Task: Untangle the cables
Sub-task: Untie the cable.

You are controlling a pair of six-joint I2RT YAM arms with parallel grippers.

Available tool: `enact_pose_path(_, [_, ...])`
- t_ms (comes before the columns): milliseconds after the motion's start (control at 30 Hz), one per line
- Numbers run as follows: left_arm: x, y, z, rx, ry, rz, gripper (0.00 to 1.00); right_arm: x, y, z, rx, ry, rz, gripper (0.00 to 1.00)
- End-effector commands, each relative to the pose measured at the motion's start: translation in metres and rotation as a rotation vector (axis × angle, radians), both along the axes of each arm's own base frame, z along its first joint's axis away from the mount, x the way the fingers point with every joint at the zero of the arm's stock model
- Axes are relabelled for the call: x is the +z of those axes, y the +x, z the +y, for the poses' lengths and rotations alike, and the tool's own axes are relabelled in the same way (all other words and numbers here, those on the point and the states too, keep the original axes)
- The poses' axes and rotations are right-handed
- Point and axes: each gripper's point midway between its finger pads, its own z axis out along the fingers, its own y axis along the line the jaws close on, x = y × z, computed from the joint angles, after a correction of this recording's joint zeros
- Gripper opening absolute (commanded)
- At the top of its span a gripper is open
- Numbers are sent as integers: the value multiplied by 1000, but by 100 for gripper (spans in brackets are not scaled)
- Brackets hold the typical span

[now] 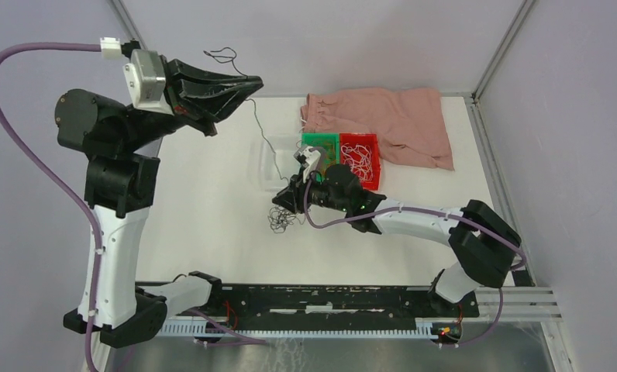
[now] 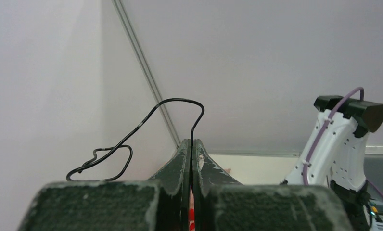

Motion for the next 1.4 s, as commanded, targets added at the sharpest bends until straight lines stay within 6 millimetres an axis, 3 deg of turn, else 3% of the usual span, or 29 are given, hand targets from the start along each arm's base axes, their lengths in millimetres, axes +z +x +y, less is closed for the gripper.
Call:
enact_pose_path(0, [50, -24, 10, 10, -64, -118, 3, -11, 7, -1, -59, 45, 9, 34])
enact_pose_path(167, [88, -30, 24, 111, -100, -240, 3, -48, 7, -5, -86, 7, 61, 35])
enact_pose_path(433, [152, -38, 67, 368, -279, -488, 3, -106, 2, -15, -132, -82, 150, 40])
enact_pose_path(533, [173, -44, 83, 450, -356, -567, 3, -117, 1, -17, -149, -84, 181, 42])
enact_pose_path(600, [170, -41, 79, 437, -327, -567, 3, -112, -1, -18, -149, -61, 185, 45])
enact_pose_path(667, [155, -30, 69, 409, -270, -519, 3, -97, -1, -17, -150, -31, 175, 47])
enact_pose_path(833, [92, 6, 49, 373, -143, -377, 3, -38, 1, -19, -158, 26, 135, 55])
enact_pose_path(967, [29, 28, 38, 351, -62, -231, 3, 18, 0, -22, -151, 81, 84, 56])
enact_pose_path(1100, [-45, 41, 22, 271, 4, -52, 3, 58, -1, -24, -144, 123, 32, 57])
enact_pose_path(1200, [-91, 47, 14, 224, 32, 71, 3, 76, -1, -24, -139, 149, 3, 57])
enact_pose_path(1367, [-122, 56, 12, 233, 66, 116, 3, 76, 2, -22, -137, 114, -20, 57])
